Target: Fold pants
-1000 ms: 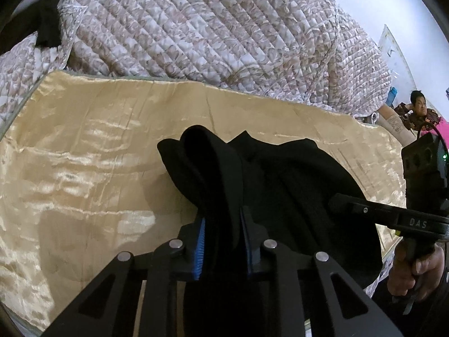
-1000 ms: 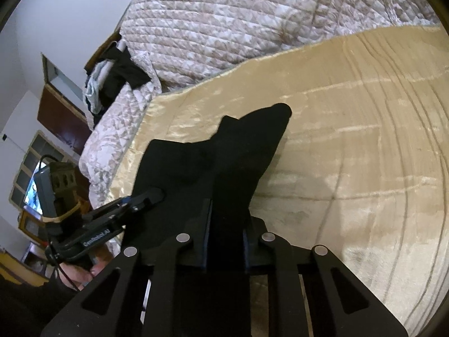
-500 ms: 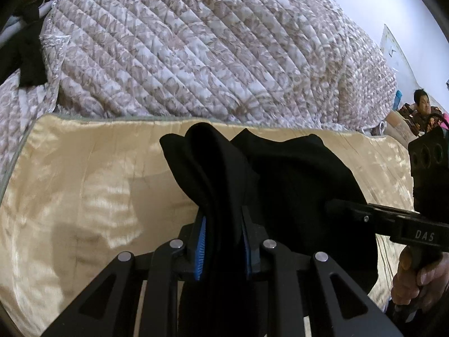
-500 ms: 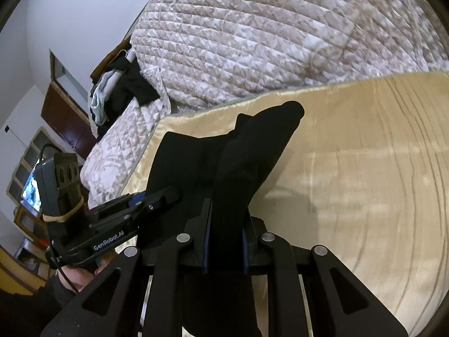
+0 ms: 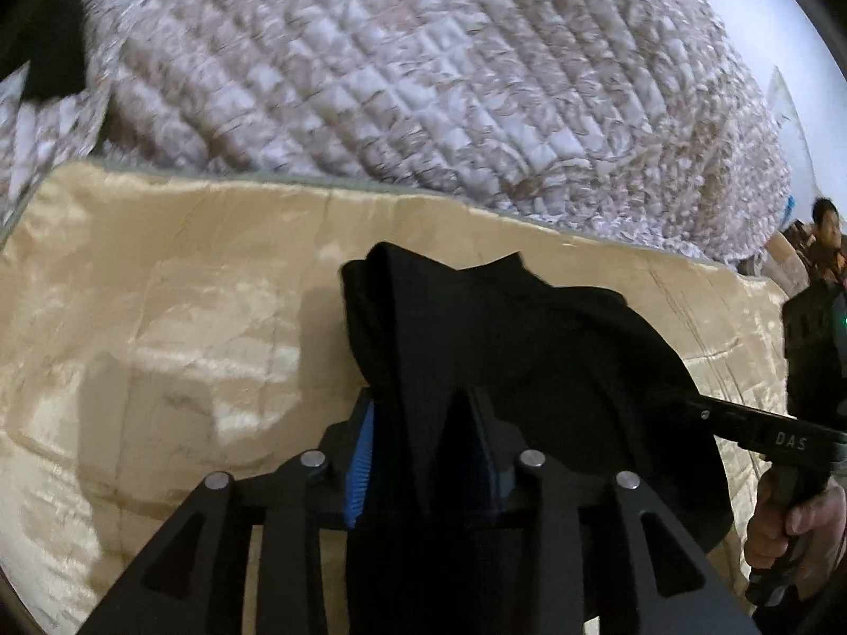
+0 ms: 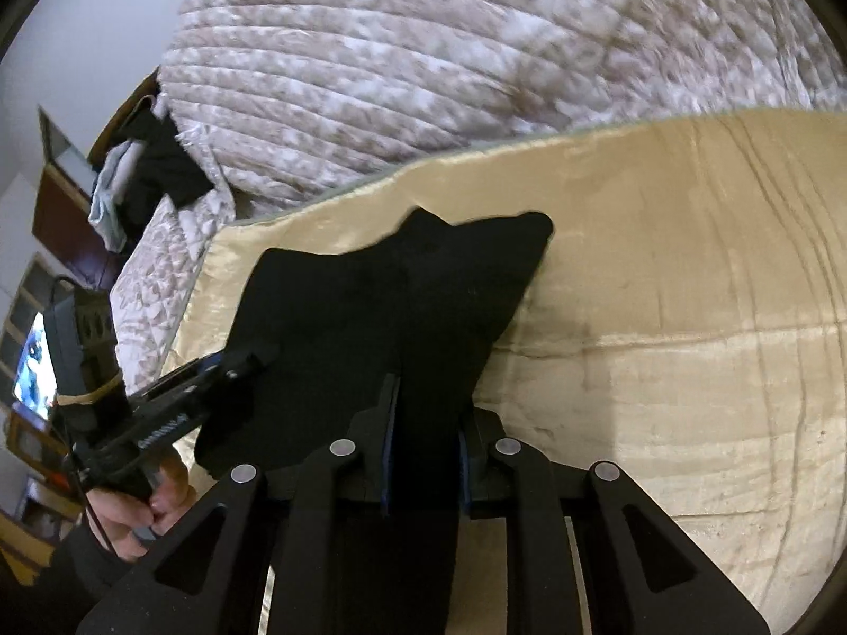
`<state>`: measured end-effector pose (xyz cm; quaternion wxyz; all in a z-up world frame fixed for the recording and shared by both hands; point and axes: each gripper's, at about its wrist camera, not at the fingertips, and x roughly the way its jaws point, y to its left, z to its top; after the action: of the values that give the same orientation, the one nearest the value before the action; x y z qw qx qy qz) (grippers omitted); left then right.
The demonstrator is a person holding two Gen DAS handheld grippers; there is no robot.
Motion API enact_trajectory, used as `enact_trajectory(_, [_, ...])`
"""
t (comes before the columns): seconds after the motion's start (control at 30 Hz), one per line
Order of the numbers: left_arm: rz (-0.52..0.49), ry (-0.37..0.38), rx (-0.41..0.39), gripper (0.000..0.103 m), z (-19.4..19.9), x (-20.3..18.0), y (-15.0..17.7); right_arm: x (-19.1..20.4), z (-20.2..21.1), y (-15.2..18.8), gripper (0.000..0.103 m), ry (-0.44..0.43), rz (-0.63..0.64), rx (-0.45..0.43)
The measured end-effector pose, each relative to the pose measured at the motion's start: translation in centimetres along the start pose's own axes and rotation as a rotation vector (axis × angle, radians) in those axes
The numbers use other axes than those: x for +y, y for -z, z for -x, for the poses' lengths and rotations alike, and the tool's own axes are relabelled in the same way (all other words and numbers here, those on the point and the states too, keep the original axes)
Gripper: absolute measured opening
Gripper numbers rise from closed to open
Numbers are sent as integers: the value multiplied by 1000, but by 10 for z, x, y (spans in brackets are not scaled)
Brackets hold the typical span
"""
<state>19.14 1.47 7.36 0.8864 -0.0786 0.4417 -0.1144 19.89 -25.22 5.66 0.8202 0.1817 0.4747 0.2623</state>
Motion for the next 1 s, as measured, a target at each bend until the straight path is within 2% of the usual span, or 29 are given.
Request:
enact_trajectory(0.1, [31,-42,7,37,6,7,4,1,4,0,32,72,14,-8])
enact_trajectory(0.17, [50,-72,-2,36,15,10,6,7,11,2,32,155,60,-28])
enact_trajectory(0.23, [51,-69,-29,36,29,7,9,16,24,6,32,202,99,-68])
enact_trajectory(0.4, [-10,-40,-71,36,54,-21,28,47,44,26,32,190,192,-116])
enact_trajectory(0.47, [-49,-39,-49,36,51,-32,39,60,40,37,31,184,239,-103])
enact_trajectory(0.57, [-92,-93,-13,36,37,-38,52,67,23,53,31,210,296,-35])
enact_trajectory(0.63, [-101,-109,-23,36,37,-39,52,61,8,62,31,240,305,13])
enact_trajectory(0.93, [-88,-116,-20,38,34,-35,53,59,23,59,31,224,290,-37])
enact_trajectory(1.0, [-77,-110,-16,38,36,-33,53,53,18,57,31,243,278,-9])
